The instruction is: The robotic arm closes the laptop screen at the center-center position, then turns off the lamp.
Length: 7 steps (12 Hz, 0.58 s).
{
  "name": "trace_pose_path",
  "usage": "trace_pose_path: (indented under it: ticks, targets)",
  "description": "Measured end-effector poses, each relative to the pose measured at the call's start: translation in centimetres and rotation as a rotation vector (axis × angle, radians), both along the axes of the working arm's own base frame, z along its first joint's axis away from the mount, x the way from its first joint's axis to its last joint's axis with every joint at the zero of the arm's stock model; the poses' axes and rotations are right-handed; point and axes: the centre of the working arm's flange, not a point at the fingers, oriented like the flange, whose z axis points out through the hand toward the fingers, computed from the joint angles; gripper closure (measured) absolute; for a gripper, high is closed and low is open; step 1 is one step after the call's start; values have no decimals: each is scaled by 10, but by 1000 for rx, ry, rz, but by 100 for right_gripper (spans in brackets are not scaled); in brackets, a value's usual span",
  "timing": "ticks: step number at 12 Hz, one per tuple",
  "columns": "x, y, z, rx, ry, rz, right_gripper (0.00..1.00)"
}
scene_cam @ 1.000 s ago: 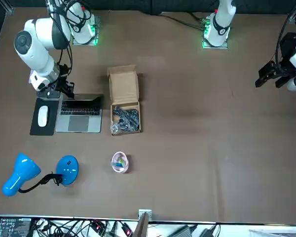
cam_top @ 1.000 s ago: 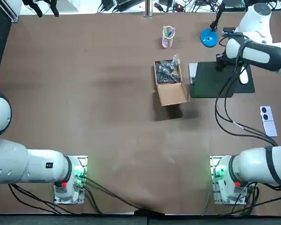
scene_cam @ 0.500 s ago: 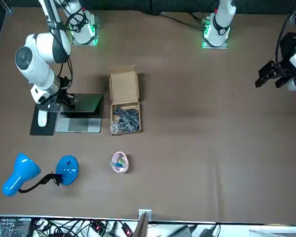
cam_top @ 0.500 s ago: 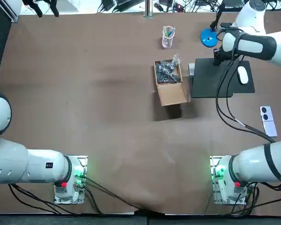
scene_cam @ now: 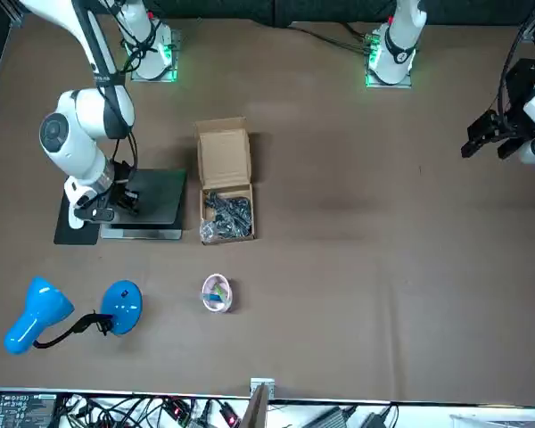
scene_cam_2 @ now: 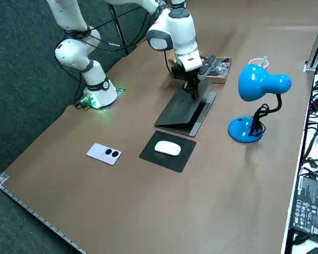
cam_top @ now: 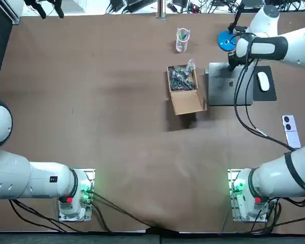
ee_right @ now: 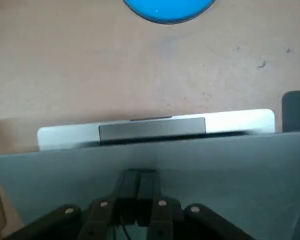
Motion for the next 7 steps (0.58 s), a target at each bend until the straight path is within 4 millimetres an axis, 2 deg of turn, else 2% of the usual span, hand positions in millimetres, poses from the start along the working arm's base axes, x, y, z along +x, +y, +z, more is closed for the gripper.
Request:
trace_pose_path:
  ticks: [4, 7]
  targets:
    - [5, 0, -24, 3, -23, -4, 98]
    - [7, 0, -31, 4, -25, -5, 98]
